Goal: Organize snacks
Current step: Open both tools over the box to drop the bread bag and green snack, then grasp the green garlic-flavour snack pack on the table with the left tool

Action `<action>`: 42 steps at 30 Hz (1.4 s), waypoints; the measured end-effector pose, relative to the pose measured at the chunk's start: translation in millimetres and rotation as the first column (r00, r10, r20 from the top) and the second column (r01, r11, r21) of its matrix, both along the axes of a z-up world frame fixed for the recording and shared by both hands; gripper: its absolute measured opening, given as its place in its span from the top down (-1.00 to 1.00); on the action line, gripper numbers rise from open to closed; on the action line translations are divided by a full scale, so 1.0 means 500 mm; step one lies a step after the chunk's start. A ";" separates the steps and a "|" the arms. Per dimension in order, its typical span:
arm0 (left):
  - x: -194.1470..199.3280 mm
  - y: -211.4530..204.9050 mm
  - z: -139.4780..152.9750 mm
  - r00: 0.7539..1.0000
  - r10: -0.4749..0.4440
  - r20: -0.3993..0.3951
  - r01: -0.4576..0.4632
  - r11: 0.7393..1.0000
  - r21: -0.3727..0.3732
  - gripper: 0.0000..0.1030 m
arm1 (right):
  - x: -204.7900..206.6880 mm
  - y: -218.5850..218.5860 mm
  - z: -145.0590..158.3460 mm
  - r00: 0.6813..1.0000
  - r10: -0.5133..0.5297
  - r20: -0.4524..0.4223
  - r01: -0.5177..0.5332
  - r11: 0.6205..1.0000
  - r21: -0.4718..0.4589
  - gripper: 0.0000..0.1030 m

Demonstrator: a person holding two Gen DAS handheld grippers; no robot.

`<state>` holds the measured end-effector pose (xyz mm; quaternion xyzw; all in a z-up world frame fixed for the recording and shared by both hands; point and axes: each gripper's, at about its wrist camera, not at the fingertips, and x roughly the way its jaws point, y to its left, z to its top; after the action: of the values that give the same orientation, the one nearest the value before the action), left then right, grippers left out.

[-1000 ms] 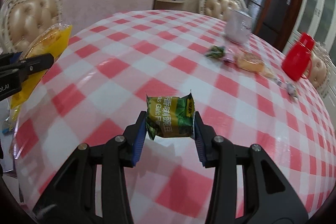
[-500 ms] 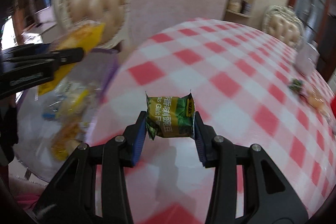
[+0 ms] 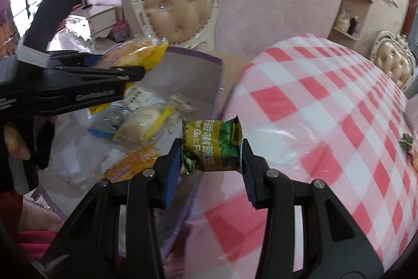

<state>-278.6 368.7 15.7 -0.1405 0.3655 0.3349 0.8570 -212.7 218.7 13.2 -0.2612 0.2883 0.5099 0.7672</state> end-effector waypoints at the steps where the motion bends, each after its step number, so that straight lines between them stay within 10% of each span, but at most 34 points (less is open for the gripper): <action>1: -0.002 0.002 -0.001 1.000 0.002 -0.002 -0.002 1.000 0.000 0.06 | -0.006 0.006 -0.001 1.000 0.012 -0.005 -0.012 1.000 0.000 0.10; 8: -0.007 0.016 -0.007 0.998 0.051 -0.028 -0.050 0.999 0.008 0.01 | -0.039 0.027 0.000 0.994 0.098 -0.038 -0.098 0.995 0.017 0.04; 14: 0.000 0.007 0.006 0.995 0.090 -0.044 -0.087 0.994 0.066 -0.48 | -0.033 0.011 0.017 0.996 0.082 -0.047 -0.080 0.995 0.054 -0.36; 28: 0.233 -0.179 0.077 0.986 -0.168 -0.008 0.168 0.986 0.002 -0.56 | 0.169 -0.185 0.070 0.978 -0.206 -0.013 0.206 0.975 0.083 -0.57; 33: 0.428 -0.346 0.088 0.937 -0.346 0.045 0.349 0.934 -0.079 -0.56 | 0.331 -0.378 0.079 0.884 -0.468 -0.009 0.466 0.879 0.094 -0.66; 42: 0.775 -0.609 0.052 0.755 -0.656 0.018 0.656 0.755 0.012 -0.56 | 0.564 -0.769 0.058 0.552 -0.817 -0.166 0.834 0.543 0.103 -0.67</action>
<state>109.1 64.3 41.5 -0.0050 0.3818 0.0133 0.9241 69.5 -165.9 42.2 -0.0030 0.3699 0.1234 0.9208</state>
